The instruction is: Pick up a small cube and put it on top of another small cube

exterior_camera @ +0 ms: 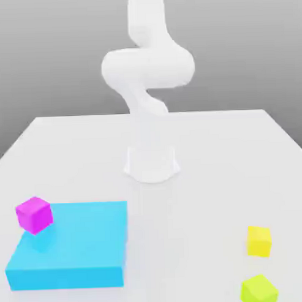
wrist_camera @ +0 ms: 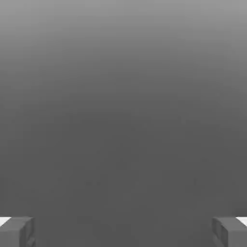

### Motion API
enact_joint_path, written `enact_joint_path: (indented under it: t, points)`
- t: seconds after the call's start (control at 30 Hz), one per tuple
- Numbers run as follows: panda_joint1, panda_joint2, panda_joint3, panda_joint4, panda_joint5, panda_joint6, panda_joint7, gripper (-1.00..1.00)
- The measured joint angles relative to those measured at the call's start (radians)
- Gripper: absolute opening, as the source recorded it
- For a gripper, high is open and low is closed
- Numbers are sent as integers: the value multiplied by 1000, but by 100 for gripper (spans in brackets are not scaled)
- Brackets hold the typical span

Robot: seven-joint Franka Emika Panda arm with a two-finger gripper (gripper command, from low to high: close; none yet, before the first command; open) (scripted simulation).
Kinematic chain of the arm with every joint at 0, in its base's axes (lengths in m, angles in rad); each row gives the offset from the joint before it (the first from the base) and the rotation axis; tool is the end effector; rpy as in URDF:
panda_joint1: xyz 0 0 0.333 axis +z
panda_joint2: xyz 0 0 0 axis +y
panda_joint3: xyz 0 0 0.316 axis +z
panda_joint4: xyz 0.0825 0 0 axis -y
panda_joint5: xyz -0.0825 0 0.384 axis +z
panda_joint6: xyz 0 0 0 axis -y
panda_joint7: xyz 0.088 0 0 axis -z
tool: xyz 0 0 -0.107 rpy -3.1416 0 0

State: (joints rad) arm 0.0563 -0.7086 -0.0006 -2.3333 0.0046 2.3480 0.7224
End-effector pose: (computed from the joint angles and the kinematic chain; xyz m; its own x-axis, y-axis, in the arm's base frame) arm 0.3811 0.0212 0.6663 0.5984 -0.6314 0.4932 -0.4533 -0.7744 -0.4413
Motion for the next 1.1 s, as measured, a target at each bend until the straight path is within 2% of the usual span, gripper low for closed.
enact_joint_path:
  t: [0.33, 0.57, 0.73, 0.8, 0.97, 1.0, 1.1]
  points:
    - [206, 369, 23, -134, 25, 194, -318, 0]
    - [312, 622, 80, -227, 24, 327, -523, 0]
    - [379, 768, 109, -280, -14, 404, -614, 0]
    - [398, 867, 113, -300, -58, 463, -639, 0]
    - [443, 1058, 64, -274, -121, 608, -612, 0]
    - [448, 1077, 58, -271, -125, 623, -609, -100]
    - [448, 1077, 58, -271, -125, 622, -608, -100]
